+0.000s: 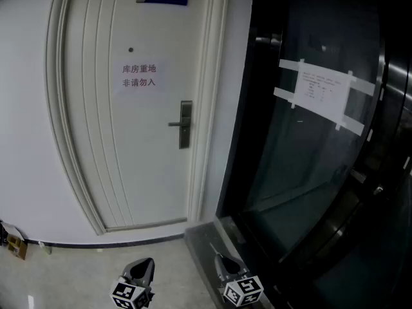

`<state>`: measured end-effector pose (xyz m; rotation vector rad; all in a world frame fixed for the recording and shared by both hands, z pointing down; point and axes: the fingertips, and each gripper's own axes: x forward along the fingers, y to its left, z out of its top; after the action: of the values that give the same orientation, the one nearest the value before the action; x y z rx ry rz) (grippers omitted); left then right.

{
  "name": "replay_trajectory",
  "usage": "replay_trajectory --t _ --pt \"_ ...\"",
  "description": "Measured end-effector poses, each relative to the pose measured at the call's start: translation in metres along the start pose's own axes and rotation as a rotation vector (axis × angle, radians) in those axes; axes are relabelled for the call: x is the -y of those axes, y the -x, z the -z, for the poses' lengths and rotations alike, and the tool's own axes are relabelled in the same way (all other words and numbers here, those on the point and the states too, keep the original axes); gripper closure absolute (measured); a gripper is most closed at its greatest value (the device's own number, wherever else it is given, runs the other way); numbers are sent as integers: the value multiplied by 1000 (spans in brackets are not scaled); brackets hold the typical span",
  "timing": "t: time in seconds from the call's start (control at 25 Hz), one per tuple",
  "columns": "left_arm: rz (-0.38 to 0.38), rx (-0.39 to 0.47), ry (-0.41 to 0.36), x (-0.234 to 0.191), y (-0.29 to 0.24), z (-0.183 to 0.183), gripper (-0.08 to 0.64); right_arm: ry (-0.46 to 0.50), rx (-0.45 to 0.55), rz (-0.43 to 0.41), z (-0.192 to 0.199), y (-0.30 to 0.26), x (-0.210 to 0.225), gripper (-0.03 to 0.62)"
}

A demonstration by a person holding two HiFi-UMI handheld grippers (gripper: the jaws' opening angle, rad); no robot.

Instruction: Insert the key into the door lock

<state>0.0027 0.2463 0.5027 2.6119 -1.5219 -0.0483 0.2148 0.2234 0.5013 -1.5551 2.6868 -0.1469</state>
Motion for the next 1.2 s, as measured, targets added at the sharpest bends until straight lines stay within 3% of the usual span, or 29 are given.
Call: replay_trajectory --t 0.48,1.2 --pt "10 -1 -6 -10 12 -2 557 -19 8 11 -1 1 -14 583" --pt "-14 -8 -12 -60 30 11 557 -11 11 107 3 -21 -10 583"
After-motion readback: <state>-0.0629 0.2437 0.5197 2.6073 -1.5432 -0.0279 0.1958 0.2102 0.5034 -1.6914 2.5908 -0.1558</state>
